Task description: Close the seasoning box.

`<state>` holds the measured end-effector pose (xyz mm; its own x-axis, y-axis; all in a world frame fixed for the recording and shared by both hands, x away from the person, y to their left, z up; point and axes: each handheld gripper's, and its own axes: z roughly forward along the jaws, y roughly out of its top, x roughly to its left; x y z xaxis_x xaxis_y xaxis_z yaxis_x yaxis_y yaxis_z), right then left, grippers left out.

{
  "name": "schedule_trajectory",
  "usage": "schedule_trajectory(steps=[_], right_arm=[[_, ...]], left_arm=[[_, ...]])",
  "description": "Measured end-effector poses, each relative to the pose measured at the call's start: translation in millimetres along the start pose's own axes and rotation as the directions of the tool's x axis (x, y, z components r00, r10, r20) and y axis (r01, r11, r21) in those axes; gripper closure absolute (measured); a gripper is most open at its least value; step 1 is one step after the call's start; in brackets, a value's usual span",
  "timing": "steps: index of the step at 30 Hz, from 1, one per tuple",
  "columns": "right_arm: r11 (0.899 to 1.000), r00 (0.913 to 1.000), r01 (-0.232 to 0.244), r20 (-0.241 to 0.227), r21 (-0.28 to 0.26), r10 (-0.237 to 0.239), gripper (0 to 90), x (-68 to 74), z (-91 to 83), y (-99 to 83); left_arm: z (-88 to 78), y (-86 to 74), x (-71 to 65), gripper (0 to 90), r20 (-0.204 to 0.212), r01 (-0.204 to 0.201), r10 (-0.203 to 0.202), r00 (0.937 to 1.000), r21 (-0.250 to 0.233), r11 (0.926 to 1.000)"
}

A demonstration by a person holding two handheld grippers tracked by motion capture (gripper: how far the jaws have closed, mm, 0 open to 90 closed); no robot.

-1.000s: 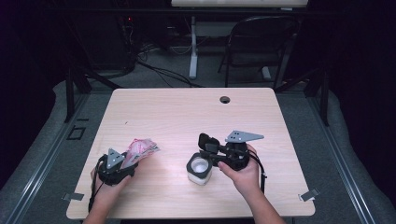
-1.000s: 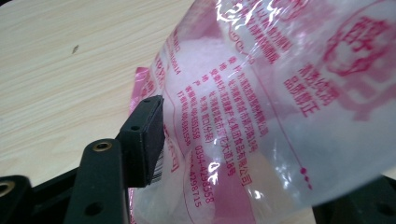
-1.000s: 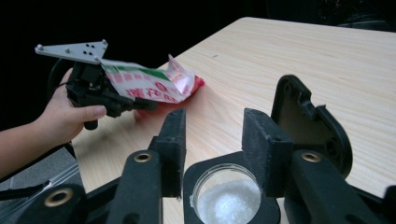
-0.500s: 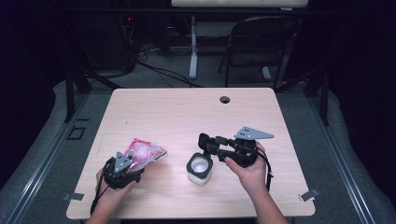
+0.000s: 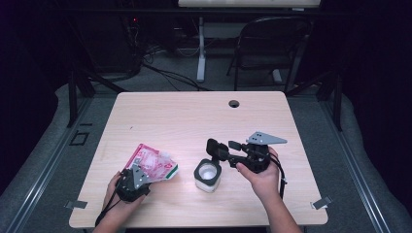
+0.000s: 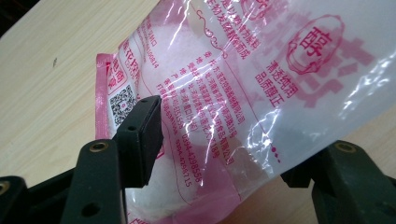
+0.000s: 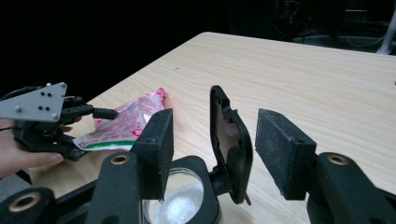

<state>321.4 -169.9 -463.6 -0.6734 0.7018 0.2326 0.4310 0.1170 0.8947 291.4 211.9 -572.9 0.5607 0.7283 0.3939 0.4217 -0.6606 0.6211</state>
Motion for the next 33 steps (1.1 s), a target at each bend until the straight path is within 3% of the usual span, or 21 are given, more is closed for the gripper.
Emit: schedule_trajectory(steps=[3,6,9,18,23,26,33], right_arm=[[1.000,0.9996,-0.001,0.028,0.008,0.000,46.8,-2.3,-0.9,-2.3],[1.000,0.9992,-0.018,0.037,-0.004,0.018,47.2,-4.9,-1.8,-4.3],[1.000,0.9983,-0.020,0.055,-0.011,0.020,51.0,-8.4,-4.9,-4.1],[1.000,0.9945,-0.006,0.104,-0.023,0.008,70.3,-12.1,-7.2,-1.8],[0.999,0.9824,-0.034,0.184,-0.005,0.034,77.4,-27.3,-4.0,-5.7],[0.997,0.9826,-0.074,0.171,0.008,0.072,80.0,-35.5,-0.2,-10.0],[0.997,0.9896,-0.067,0.130,0.038,0.062,80.4,-34.0,10.6,-11.3]], left_arm=[[-0.5,2.9,-3.6,41.7,-0.006,-0.035,0.035,0.9994,0.010,0.9993],[0.4,4.4,-5.3,37.2,0.015,-0.043,0.043,0.9990,0.033,0.9985],[-1.5,5.1,-7.7,34.7,0.039,-0.062,0.061,0.9974,0.023,0.9978],[-12.5,8.3,-15.0,32.3,0.074,-0.065,0.066,0.9951,-0.005,0.9978],[-18.2,9.7,-19.3,32.4,0.102,-0.057,0.060,0.9930,-0.031,0.9979],[-19.4,11.2,-20.6,32.5,0.098,-0.057,0.061,0.9934,-0.047,0.9973],[-20.9,14.5,-20.9,34.2,0.125,-0.030,0.038,0.9914,-0.067,0.9973]])
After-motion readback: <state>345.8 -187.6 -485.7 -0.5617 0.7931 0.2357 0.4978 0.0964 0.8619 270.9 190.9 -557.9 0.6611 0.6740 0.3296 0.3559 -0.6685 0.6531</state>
